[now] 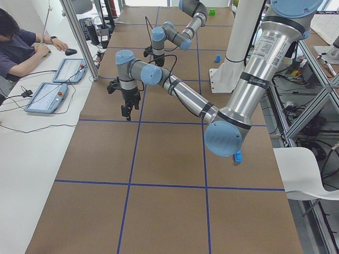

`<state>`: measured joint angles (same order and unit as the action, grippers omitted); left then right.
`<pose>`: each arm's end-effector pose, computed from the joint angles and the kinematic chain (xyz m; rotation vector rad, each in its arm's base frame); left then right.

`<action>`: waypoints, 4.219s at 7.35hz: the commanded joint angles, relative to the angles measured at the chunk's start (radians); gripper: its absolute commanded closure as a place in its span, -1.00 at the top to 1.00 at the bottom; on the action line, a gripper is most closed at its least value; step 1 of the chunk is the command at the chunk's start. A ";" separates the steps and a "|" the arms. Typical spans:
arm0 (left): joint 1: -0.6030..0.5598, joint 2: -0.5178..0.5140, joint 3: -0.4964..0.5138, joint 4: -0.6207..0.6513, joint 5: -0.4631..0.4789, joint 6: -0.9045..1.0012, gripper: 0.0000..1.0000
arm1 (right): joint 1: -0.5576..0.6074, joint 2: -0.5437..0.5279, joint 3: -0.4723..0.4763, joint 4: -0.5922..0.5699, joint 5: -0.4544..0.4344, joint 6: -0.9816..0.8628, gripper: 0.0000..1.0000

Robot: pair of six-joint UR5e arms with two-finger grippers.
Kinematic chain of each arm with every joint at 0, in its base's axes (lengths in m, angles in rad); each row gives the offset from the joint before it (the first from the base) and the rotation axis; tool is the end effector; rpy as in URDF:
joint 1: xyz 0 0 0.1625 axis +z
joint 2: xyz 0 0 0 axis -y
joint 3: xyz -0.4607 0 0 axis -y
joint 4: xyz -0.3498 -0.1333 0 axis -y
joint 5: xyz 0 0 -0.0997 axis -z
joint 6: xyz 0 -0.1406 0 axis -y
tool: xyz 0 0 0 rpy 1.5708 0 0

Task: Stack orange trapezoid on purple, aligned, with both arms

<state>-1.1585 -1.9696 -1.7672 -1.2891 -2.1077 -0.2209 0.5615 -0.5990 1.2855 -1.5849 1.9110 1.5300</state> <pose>0.1844 -0.5749 0.4751 0.1253 0.6029 0.2695 -0.6410 -0.5053 0.2421 -0.1157 -0.7372 0.3822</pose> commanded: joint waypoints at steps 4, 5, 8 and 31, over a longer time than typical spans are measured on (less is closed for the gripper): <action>0.000 0.000 0.006 0.001 0.000 -0.008 1.00 | -0.011 -0.005 -0.002 0.009 -0.015 -0.016 -1.00; 0.000 -0.002 0.006 -0.001 0.000 -0.009 1.00 | -0.012 -0.005 -0.002 0.028 -0.023 -0.016 -1.00; 0.000 0.000 0.009 0.001 0.000 -0.011 1.00 | -0.023 -0.007 -0.032 0.094 -0.041 -0.018 -1.00; -0.446 0.414 0.052 -0.114 -0.198 0.402 1.00 | 1.035 -1.019 0.446 -0.006 0.502 -1.392 1.00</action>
<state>-1.5871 -1.5794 -1.7441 -1.4017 -2.3094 0.1473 1.5470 -1.5996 1.7372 -1.6016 2.4062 0.1404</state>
